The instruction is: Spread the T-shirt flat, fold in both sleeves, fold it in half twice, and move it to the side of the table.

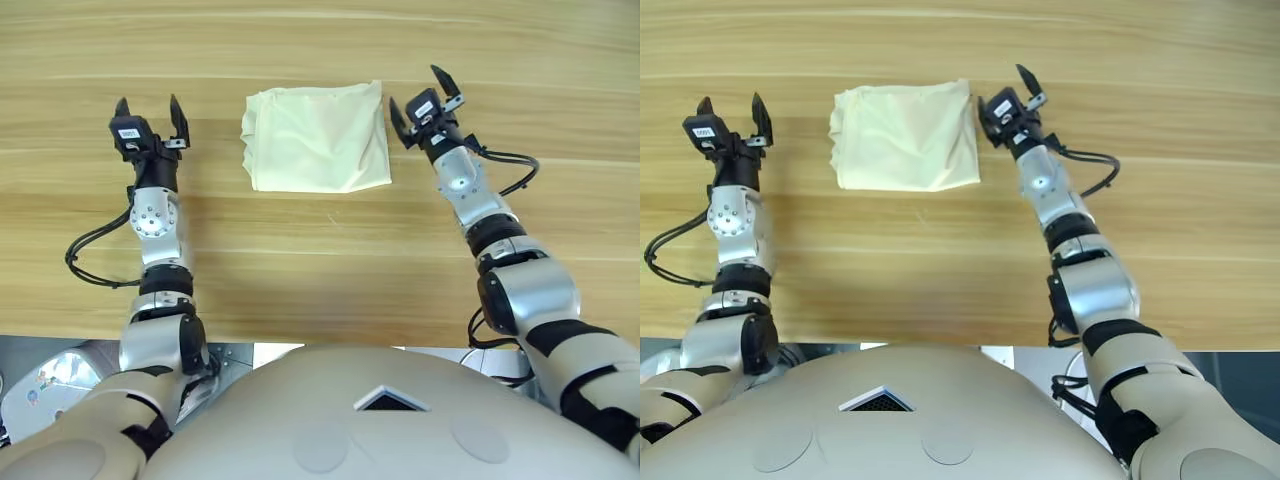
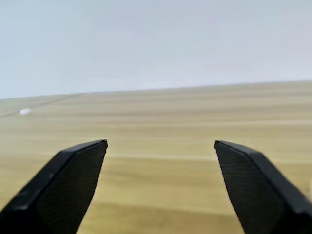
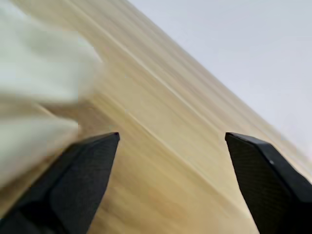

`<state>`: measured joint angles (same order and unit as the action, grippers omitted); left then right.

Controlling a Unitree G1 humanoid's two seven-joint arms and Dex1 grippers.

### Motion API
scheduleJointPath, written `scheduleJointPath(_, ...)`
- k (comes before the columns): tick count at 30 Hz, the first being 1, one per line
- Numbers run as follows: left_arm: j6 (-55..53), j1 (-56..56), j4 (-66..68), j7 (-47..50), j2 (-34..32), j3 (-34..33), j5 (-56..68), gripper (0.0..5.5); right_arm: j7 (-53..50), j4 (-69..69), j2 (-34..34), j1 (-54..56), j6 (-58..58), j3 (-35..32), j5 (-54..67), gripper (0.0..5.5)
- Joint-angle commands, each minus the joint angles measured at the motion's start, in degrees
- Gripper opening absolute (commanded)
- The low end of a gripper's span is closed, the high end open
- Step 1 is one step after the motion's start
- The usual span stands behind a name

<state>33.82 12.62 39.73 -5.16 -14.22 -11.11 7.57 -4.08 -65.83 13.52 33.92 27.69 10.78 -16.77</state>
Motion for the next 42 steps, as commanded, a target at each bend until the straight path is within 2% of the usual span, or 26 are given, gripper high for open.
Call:
scheduleJointPath(1,0.49,-1.04,-2.66,1.96,1.67,-0.5,-0.67,4.44,-4.48,0.76,1.1,1.86,-0.09,-1.85,0.19,4.0)
scheduleJointPath(6,0.48,-1.45,-1.38,4.33,3.71,-1.1,-1.42,4.44,-1.06,19.33,-3.46,-1.94,3.24,1.62,-0.47,4.0)
scheduleJointPath(9,3.91,-2.67,-3.64,0.98,4.65,5.27,-7.13,4.44,2.07,25.08,-6.36,-5.44,1.33,5.84,-2.48,4.0)
scheduleJointPath(11,6.56,-2.69,-4.23,-0.54,4.13,9.88,-12.46,4.44,2.66,25.23,-6.82,-7.54,-0.38,6.38,-2.88,4.0)
scheduleJointPath(17,6.84,2.46,-0.2,0.75,3.28,13.75,-18.85,4.44,0.38,12.7,-7.46,-3.33,-3.02,3.56,-1.57,4.0)
scheduleJointPath(22,6.94,2.38,1.11,0.87,3.74,15.12,-19.48,4.44,-1.14,-2.26,-6.01,2.25,-7.8,-2.97,2.7,4.0)
scheduleJointPath(25,5.54,2.95,3.28,0.16,3.95,17.32,-21.08,4.44,-1.6,-5.12,-5.91,2.59,-8.6,-4.65,3.89,4.0)
scheduleJointPath(32,0.81,6.61,12.85,5.1,2.96,21.9,-28.14,4.44,-0.23,-5.33,-6.77,2.53,-7.86,-6.32,5.95,4.0)
scheduleJointPath(35,2.32,5.26,11.9,8.05,1.55,18.95,-25.23,4.44,0.11,-2.17,-6.16,-2.82,-6.37,-9.41,9.29,4.0)
scheduleJointPath(37,5.46,1.8,8.04,8.44,1.08,14.1,-19.13,4.44,-0.55,12.02,-5.5,-9.1,-0.46,-9.63,9.71,4.0)
scheduleJointPath(40,8.71,-2.69,1.79,6.66,3.28,6.05,-5.65,4.44,2.67,40.35,-8.62,-13.8,-0.62,-4.34,7.64,4.0)
scheduleJointPath(42,9.13,-4.68,-1.21,6.06,4.66,3.03,0.06,4.44,3.6,42.43,-11.82,-10.34,-4.16,-0.15,4.68,4.0)
